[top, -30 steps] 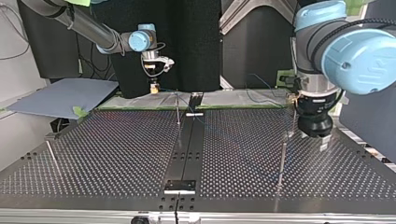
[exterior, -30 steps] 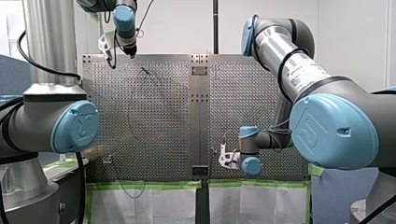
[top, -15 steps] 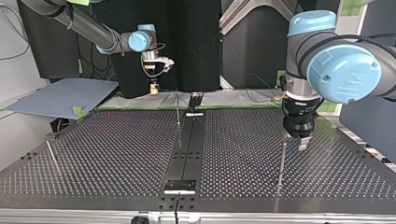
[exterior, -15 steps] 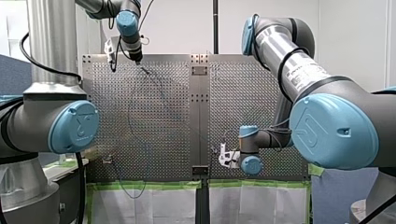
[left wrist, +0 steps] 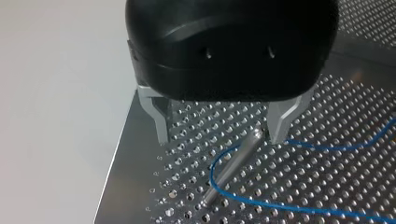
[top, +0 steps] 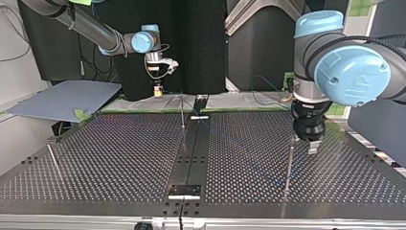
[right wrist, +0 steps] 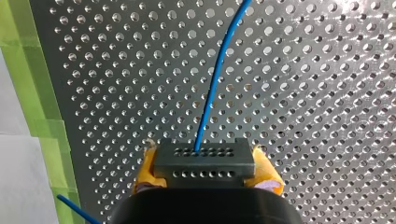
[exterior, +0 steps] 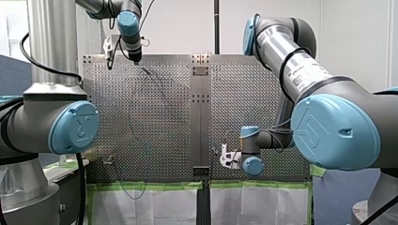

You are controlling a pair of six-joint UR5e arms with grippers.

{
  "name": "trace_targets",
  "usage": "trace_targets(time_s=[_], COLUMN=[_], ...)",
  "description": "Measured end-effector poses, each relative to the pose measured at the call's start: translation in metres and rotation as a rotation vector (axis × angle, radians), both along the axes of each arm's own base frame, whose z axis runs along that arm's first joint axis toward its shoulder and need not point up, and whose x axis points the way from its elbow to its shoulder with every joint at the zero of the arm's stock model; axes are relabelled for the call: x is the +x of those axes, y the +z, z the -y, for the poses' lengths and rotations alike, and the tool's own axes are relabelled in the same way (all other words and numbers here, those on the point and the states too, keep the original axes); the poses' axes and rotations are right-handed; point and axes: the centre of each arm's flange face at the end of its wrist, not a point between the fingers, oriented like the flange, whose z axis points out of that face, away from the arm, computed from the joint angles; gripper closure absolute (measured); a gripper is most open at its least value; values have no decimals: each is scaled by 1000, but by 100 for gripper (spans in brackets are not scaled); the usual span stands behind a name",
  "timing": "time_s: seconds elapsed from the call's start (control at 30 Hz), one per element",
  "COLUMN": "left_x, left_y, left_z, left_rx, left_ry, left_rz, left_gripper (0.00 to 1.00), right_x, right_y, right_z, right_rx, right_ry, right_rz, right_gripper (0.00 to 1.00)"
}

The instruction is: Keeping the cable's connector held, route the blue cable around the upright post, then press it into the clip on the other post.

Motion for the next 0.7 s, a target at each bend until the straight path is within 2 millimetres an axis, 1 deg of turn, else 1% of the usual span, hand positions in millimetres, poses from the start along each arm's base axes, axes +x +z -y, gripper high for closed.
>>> trace_targets(time_s=[0.7], left_x=[0], left_y=[0], left_z=[1], left_rx=[136], left_ry=[-28], left_rz=[-21], left_gripper=[0], right_x=[-1], right_y=[-1], right_z=[0], right_rx=[2], right_ry=[-1], right_rz=[-1], right_gripper=[100])
